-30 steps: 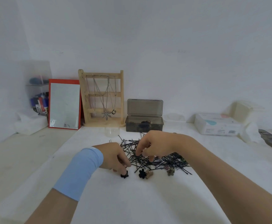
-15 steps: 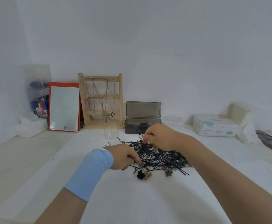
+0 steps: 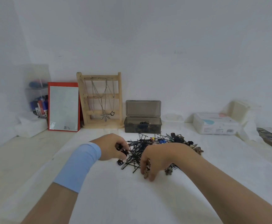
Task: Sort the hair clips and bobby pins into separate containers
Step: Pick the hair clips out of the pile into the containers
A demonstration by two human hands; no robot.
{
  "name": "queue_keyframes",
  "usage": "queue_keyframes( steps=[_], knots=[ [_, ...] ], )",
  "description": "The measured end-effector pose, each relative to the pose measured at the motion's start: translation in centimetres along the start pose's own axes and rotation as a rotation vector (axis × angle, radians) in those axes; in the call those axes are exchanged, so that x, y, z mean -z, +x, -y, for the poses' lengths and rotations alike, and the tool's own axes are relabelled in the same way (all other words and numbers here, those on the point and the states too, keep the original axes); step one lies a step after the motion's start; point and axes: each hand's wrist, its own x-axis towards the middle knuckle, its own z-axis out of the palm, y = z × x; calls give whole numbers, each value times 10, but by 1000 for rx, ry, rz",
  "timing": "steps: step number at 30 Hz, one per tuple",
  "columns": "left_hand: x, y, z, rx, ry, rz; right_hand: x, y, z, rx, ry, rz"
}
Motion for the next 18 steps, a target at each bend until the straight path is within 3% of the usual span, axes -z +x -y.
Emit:
queue_keyframes(
  steps=[9, 13, 18],
  knots=[
    [0, 6, 30, 129, 39, -27, 10, 31, 22, 1, 118, -238],
    [3, 9, 40, 139, 84, -37, 10, 53, 43, 67, 86, -221],
    [9, 9, 57, 177, 84, -58, 1, 76, 42, 12, 33, -221]
  ],
)
